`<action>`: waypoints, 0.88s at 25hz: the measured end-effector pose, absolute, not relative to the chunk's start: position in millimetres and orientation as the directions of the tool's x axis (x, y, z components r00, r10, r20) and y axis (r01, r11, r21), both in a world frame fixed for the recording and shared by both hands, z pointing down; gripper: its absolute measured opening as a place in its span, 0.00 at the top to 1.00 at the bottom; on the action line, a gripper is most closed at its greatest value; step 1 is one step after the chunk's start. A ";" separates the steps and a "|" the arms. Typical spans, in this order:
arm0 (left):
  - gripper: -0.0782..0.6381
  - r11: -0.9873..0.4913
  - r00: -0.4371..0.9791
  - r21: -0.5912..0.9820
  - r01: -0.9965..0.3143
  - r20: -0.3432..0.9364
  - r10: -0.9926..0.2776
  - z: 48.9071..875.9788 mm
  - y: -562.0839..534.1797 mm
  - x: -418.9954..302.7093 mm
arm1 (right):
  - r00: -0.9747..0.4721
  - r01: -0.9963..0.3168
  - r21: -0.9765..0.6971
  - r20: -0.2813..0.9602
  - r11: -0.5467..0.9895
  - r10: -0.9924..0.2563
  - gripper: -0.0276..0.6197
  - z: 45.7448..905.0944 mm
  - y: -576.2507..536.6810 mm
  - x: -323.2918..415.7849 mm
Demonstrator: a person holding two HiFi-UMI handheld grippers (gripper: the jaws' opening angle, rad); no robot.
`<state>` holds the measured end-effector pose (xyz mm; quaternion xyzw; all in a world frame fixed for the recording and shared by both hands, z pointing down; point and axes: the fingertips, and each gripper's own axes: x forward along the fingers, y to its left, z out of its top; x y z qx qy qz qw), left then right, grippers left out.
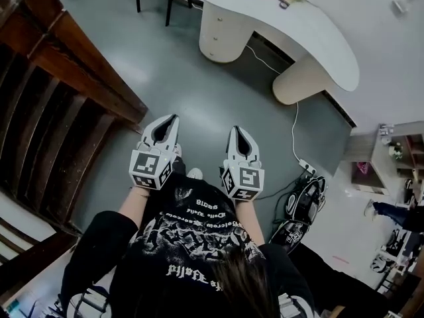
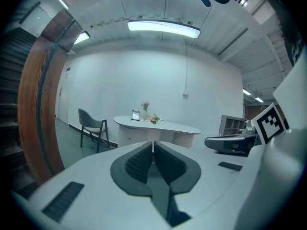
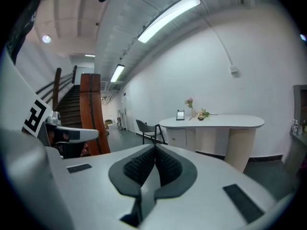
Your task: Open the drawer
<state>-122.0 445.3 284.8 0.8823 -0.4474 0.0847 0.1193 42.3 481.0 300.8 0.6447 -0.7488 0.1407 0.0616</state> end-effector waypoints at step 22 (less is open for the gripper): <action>0.85 -0.643 0.654 0.135 -0.754 0.258 -0.711 293.4 304.3 -92.1 | -0.151 -0.986 -0.120 0.316 0.119 -0.937 0.92 315.1 357.7 50.2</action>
